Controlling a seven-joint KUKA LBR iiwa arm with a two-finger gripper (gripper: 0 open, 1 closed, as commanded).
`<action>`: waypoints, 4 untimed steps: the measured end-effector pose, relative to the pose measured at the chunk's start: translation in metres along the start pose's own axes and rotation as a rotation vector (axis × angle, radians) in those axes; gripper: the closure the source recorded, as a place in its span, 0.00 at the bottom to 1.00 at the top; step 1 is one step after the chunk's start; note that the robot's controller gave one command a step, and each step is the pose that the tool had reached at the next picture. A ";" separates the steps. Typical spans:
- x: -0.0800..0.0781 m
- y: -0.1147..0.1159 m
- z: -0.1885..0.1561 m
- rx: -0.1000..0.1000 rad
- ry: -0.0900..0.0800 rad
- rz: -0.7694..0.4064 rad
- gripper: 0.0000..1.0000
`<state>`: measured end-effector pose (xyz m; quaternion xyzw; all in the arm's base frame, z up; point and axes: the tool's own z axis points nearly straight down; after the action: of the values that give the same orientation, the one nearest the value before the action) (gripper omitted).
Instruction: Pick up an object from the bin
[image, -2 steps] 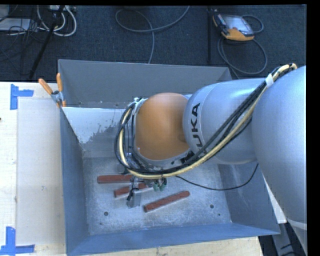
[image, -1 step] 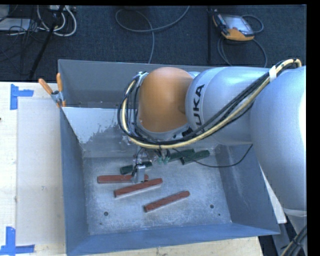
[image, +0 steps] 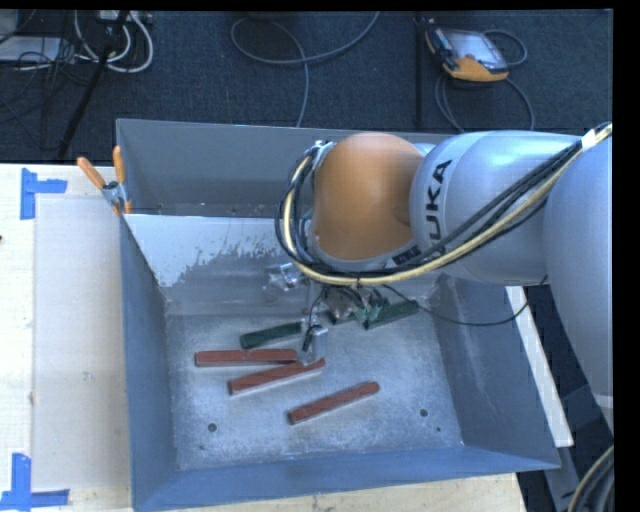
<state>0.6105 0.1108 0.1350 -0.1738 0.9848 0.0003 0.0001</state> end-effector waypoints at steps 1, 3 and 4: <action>-0.022 0.050 0.066 0.000 -0.001 -0.082 0.00; -0.023 0.030 0.063 -0.001 -0.006 -0.262 1.00; -0.022 0.030 0.059 -0.002 -0.001 -0.261 1.00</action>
Offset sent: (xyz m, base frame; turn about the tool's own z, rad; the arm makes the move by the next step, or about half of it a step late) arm 0.0101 0.0345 -0.0650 -0.2663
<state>0.6209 0.1465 0.0764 -0.3007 0.9537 0.0014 0.0005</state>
